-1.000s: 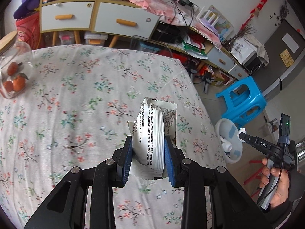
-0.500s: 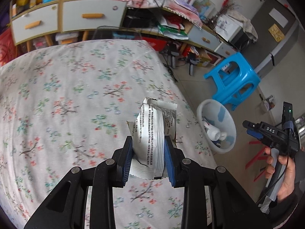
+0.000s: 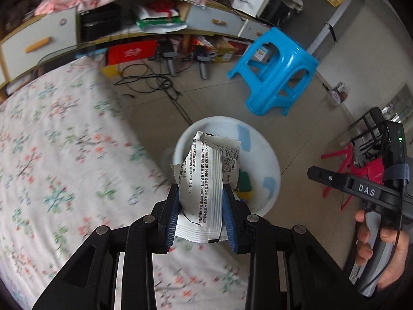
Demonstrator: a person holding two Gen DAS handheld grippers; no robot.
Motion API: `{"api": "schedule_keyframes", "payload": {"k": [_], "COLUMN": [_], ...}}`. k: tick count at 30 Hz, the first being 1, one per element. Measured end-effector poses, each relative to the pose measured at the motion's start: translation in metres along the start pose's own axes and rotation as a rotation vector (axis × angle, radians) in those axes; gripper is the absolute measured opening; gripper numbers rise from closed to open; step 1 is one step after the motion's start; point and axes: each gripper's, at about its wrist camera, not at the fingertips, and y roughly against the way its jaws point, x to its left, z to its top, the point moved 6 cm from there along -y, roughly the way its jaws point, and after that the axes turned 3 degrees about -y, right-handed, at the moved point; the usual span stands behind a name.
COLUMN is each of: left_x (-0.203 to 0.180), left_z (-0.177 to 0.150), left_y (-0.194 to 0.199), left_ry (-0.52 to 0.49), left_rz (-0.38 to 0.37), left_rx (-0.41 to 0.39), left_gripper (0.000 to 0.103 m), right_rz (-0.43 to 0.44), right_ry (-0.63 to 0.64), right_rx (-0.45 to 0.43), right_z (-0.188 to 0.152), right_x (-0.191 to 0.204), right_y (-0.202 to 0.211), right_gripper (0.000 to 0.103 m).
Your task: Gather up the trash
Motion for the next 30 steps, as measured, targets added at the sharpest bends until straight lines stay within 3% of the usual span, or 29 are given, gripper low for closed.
{"api": "schedule_keyframes", "payload": {"k": [3,5,7,8,17,22,30], "left_x": [-0.012,-0.017,-0.017,-0.016,0.01,0.028,0.032], "left_z": [0.01,0.016,0.02,0.021,0.003,-0.026,-0.079], "left_y": [-0.012,-0.017,-0.023,-0.024,0.003,0.041,0.107], "left_ry": [-0.013,-0.027,-0.037,-0.032,0.0,0.079,0.044], "left_rz": [-0.012,-0.031,0.011,0.032,0.096,0.087,0.188], "left_rx": [-0.008,-0.024,-0.015,-0.023,-0.027,-0.031,-0.018], "left_gripper": [0.035,0.047,0.09,0.095,0.098,0.102,0.103], "right_rz": [0.003,0.001,-0.002,-0.003,-0.003,0.011,0.001], "right_ry": [-0.006,0.0,0.009,0.013,0.009,0.019,0.103], "right_rx": [-0.003,-0.009,-0.013,-0.014,-0.017,-0.029,-0.031], "right_z": [0.003,0.004,0.005,0.005,0.003,0.0,-0.03], "right_x": [-0.005,-0.006,-0.005,-0.005,-0.002,0.011,0.051], "right_y": [0.002,0.003,0.004,0.004,0.006,0.01,0.032], "right_gripper": [0.064,0.064,0.064,0.064,0.065,0.068,0.071]}}
